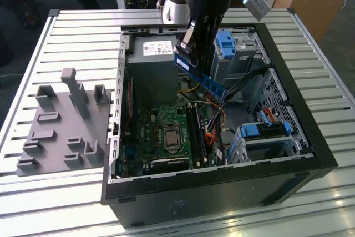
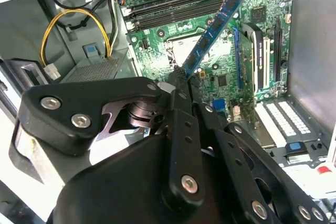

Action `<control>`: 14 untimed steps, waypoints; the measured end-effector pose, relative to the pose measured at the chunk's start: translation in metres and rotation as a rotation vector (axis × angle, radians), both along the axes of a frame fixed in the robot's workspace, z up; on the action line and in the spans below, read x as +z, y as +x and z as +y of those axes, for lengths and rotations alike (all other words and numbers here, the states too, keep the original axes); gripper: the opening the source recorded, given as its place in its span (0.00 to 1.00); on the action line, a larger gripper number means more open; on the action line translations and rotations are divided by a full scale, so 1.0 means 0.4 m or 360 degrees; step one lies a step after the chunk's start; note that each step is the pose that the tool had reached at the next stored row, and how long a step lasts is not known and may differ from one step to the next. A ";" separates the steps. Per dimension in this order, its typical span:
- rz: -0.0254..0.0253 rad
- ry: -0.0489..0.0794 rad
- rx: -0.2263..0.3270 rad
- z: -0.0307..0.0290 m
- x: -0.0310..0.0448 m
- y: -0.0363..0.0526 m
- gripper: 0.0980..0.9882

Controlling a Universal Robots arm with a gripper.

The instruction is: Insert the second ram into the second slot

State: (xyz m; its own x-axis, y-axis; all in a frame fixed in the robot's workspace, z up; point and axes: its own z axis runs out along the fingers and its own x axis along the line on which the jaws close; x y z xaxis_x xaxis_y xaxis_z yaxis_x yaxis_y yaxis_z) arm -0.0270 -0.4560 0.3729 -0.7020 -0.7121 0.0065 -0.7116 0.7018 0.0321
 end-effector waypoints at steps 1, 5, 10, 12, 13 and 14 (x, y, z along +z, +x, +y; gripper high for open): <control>0.00000 0.0000 -0.0011 0.000 0.000 0.000 0.04; -0.00001 0.0000 -0.0053 0.000 0.000 0.000 0.04; 0.00000 -0.0001 -0.0103 0.000 0.000 0.000 0.04; -0.00001 -0.0001 -0.0126 0.000 0.000 0.000 0.04; 0.00000 -0.0001 -0.0136 0.000 0.000 0.000 0.04; -0.00001 -0.0001 -0.0147 0.000 -0.001 0.000 0.04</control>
State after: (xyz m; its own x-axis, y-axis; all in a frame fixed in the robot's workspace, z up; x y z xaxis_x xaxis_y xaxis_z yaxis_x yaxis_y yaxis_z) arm -0.0270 -0.4560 0.3727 -0.7646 -0.6445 0.0069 -0.6440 0.7644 0.0317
